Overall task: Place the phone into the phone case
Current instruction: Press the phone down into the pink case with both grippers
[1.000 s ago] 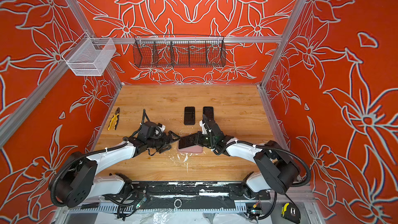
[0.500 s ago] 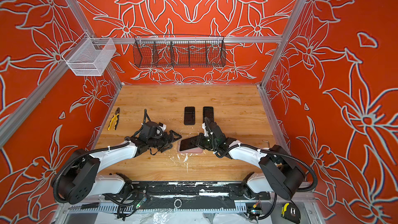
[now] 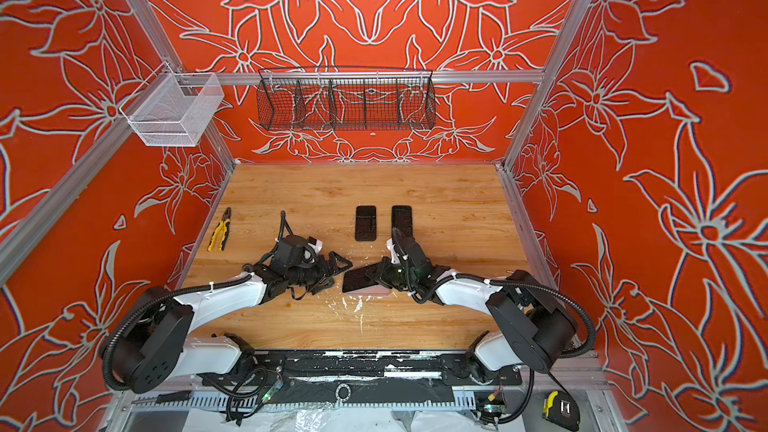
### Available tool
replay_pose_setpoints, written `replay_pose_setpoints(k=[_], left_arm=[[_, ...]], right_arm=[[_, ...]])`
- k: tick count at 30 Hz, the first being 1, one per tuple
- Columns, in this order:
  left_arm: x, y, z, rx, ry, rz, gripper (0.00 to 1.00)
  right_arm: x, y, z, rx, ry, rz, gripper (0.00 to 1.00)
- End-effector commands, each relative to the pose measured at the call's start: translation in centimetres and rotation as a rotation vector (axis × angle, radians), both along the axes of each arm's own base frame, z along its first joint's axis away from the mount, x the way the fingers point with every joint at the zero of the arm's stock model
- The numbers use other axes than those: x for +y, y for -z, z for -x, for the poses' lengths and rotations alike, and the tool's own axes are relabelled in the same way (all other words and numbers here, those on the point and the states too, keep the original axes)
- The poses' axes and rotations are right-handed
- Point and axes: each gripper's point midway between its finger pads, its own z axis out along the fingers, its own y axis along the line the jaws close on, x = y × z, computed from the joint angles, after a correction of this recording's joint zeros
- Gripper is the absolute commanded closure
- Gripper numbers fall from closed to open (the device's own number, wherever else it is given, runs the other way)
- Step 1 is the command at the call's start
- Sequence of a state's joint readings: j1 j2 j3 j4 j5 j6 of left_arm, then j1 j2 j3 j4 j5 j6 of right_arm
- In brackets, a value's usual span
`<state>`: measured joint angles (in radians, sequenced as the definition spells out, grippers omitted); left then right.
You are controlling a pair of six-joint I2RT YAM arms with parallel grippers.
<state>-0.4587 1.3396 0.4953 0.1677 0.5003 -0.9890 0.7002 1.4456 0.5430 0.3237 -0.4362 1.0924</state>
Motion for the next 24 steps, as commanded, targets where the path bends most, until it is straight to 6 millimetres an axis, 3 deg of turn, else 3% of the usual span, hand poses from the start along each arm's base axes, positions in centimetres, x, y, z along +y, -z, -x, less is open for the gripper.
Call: replay_pose_setpoints(k=[1, 21, 24], left_arm=[[-0.3, -0.1, -0.5, -0.013, -0.008, 0.007, 0.03], [-1.3, 1.0, -1.7, 0.0, -0.002, 0.004, 0.03], [-1.5, 1.0, -1.7, 0.002, 0.002, 0.005, 0.03]], right_arm=[[-0.6, 2.7, 1.0, 0.078, 0.002, 0.075, 1.0], [-1.7, 7.7, 3.2, 0.201, -0.038, 0.167, 1.0], [-2.1, 8.6, 3.3, 0.208, -0.032, 0.192, 0.96]])
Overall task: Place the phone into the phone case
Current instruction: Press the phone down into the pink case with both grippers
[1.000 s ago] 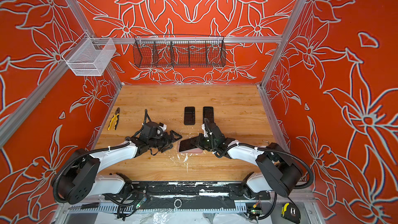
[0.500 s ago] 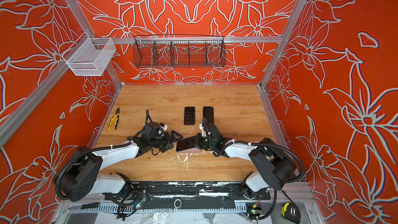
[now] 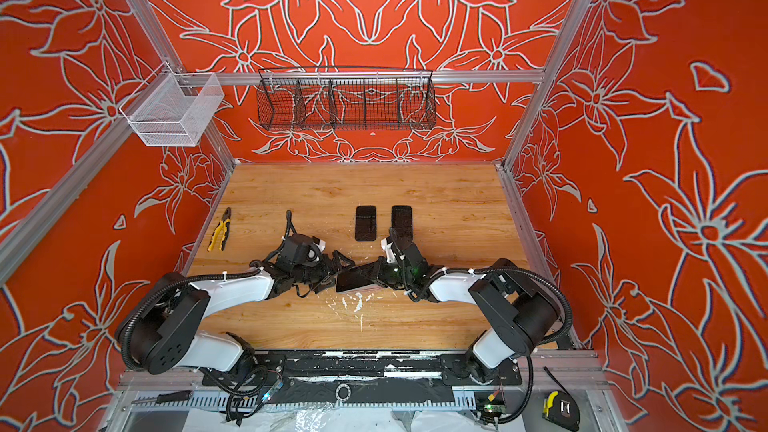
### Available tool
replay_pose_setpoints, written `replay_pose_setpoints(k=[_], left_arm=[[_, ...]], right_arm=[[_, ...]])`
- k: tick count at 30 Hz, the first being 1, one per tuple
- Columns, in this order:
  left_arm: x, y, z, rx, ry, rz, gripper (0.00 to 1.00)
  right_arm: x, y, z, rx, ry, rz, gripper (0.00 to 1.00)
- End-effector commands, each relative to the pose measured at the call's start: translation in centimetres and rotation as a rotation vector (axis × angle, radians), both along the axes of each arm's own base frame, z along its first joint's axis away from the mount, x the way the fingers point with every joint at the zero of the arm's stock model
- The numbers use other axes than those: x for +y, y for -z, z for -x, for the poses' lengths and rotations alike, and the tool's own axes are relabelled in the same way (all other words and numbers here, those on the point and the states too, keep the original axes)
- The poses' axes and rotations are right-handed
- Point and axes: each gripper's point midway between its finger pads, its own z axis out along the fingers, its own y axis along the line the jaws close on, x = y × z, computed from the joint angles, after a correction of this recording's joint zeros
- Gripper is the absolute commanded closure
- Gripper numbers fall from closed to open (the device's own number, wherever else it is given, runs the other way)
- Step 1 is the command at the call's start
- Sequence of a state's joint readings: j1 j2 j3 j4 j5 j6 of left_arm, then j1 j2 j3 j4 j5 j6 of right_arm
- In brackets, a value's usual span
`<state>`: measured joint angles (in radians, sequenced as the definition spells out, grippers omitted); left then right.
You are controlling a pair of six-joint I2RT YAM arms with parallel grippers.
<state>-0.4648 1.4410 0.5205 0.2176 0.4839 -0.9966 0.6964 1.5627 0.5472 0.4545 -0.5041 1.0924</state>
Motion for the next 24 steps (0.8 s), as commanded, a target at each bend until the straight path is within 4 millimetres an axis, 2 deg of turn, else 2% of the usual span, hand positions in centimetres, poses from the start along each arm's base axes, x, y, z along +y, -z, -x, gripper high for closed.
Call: replay_pose_setpoints(k=[1, 7, 11, 24], left_arm=[[-1.0, -0.5, -0.7, -0.018, 0.013, 0.024, 0.03], [-1.1, -0.4, -0.7, -0.016, 0.017, 0.023, 0.03], [-1.2, -0.5, -0.8, -0.015, 0.021, 0.025, 0.03], [-0.9, -0.8, -0.5, -0.025, 0.014, 0.02, 0.03]], right_arm=[[-3.6, 7.5, 3.6, 0.191, 0.014, 0.246, 0.94], [-4.1, 8.1, 3.5, 0.182, 0.023, 0.278, 0.8], [-4.5, 7.7, 3.3, 0.148, 0.03, 0.306, 0.7], [-3.6, 4.3, 2.3, -0.003, -0.016, 0.337, 0.46]])
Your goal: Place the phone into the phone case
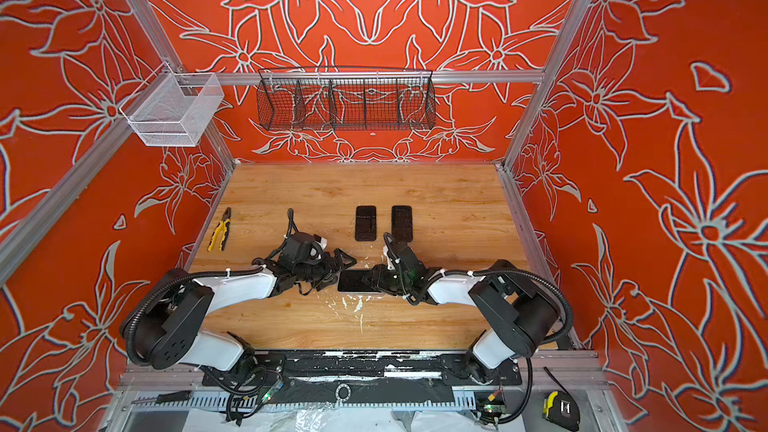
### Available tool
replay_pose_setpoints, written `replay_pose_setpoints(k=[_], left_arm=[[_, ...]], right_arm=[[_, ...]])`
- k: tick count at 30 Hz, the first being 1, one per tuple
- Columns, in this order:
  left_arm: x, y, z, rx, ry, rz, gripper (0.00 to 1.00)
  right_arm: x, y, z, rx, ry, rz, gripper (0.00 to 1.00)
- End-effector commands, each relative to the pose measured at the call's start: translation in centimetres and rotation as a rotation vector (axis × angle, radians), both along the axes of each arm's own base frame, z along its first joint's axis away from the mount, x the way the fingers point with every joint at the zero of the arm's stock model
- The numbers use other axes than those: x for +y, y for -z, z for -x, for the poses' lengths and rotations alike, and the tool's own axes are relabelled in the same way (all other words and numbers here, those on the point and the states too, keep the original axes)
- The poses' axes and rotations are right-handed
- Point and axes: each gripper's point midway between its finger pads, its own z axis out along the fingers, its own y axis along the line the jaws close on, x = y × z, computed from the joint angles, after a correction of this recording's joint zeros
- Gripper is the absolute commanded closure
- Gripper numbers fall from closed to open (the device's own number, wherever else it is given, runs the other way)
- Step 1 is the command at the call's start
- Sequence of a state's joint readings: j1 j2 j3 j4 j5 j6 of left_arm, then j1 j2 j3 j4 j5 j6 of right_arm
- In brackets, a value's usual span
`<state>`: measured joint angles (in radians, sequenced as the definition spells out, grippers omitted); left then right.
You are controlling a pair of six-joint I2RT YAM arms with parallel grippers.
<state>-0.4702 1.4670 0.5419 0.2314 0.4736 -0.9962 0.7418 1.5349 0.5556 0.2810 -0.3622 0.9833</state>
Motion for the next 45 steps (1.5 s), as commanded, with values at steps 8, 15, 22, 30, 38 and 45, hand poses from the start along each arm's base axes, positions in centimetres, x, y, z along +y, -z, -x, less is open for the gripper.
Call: replay_pose_setpoints(k=[8, 15, 22, 30, 38, 45], left_arm=[[-0.4, -1.4, 0.2, -0.033, 0.01, 0.021, 0.03], [-0.2, -1.7, 0.2, -0.039, 0.003, 0.017, 0.03], [0.2, -1.9, 0.5, -0.039, -0.01, 0.01, 0.03], [0.6, -1.8, 0.8, -0.038, -0.02, -0.005, 0.03], [0.6, -1.4, 1.0, -0.024, -0.013, -0.002, 0.03], [0.7, -0.4, 1.7, 0.022, 0.001, -0.015, 0.03]], right_arm=[[-3.0, -0.8, 0.8, -0.068, -0.031, 0.29, 0.33], [-3.8, -3.0, 0.4, -0.141, -0.024, 0.33, 0.32], [-4.8, -2.3, 0.8, -0.138, -0.023, 0.385, 0.46], [-3.6, -0.8, 1.2, -0.118, -0.085, 0.444, 0.56], [-4.5, 2.2, 1.8, -0.058, -0.089, 0.536, 0.56], [-4.9, 3.0, 2.3, -0.05, -0.095, 0.588, 0.56]])
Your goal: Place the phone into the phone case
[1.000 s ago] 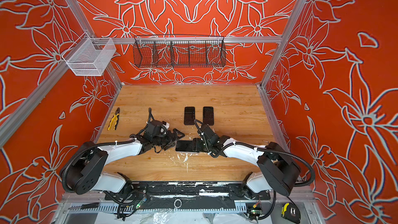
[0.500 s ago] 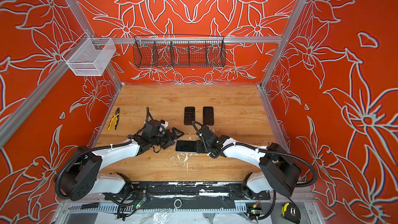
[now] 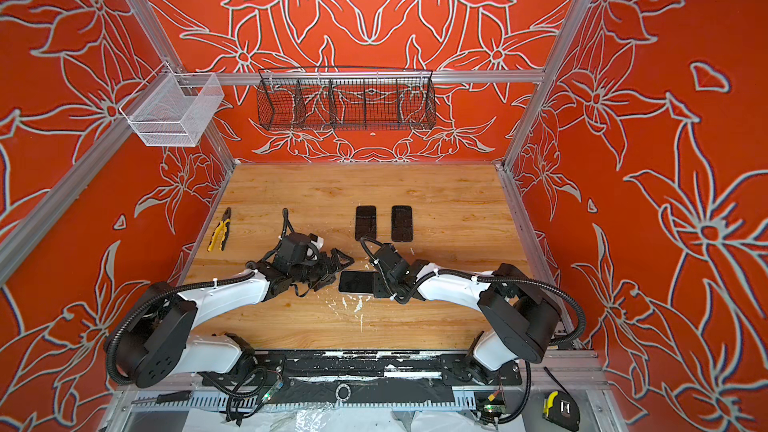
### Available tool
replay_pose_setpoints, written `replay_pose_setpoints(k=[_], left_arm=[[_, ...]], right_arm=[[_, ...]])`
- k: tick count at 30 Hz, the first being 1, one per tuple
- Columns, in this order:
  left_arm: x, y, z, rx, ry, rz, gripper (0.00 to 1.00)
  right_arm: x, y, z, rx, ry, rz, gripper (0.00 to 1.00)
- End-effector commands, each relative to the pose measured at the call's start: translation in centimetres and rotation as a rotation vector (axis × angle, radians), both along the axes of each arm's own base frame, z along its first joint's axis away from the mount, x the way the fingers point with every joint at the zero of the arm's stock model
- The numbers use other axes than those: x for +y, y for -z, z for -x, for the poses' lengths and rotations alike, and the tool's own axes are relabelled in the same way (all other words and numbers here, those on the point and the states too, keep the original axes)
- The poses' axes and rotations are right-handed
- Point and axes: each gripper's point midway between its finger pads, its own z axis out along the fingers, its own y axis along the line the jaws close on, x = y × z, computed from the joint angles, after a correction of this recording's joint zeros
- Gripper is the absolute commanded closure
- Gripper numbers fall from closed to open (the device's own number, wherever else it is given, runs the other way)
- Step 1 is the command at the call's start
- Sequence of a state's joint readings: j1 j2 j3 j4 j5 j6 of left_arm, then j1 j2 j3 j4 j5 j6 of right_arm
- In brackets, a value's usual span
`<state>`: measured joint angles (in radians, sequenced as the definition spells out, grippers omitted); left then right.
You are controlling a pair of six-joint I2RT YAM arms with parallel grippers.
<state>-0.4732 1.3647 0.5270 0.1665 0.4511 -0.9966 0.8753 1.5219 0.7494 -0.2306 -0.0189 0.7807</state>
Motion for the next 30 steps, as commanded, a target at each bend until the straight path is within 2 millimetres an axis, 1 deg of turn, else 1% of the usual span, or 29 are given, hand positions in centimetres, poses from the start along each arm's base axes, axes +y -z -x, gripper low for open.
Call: replay_pose_setpoints(k=[1, 8, 15, 20, 22, 24, 30], left_arm=[[0.1, 1.5, 1.3, 0.061, 0.019, -0.015, 0.03], [-0.3, 2.9, 1.9, 0.108, 0.06, -0.021, 0.03], [-1.2, 4.0, 1.6, 0.105, 0.11, -0.006, 0.03], [-1.7, 4.9, 1.7, 0.121, 0.137, 0.01, 0.03], [-1.9, 4.7, 1.7, 0.11, 0.146, 0.024, 0.02], [-2.2, 4.1, 1.5, 0.082, 0.153, 0.05, 0.0], [-2.8, 0.7, 1.0, -0.028, 0.176, 0.105, 0.05]], right_arm=[[-1.9, 2.2, 1.0, 0.041, 0.011, 0.119, 0.55], [-0.9, 2.0, 1.0, 0.041, -0.003, 0.081, 0.55], [-0.6, 2.3, 1.1, 0.045, -0.003, 0.059, 0.55], [-0.5, 2.5, 1.2, 0.048, 0.0, 0.048, 0.55], [-0.5, 2.6, 1.2, 0.049, 0.004, 0.044, 0.55], [-0.5, 2.9, 1.3, 0.055, 0.006, 0.045, 0.55], [-0.6, 3.4, 1.5, 0.067, 0.013, 0.043, 0.55]])
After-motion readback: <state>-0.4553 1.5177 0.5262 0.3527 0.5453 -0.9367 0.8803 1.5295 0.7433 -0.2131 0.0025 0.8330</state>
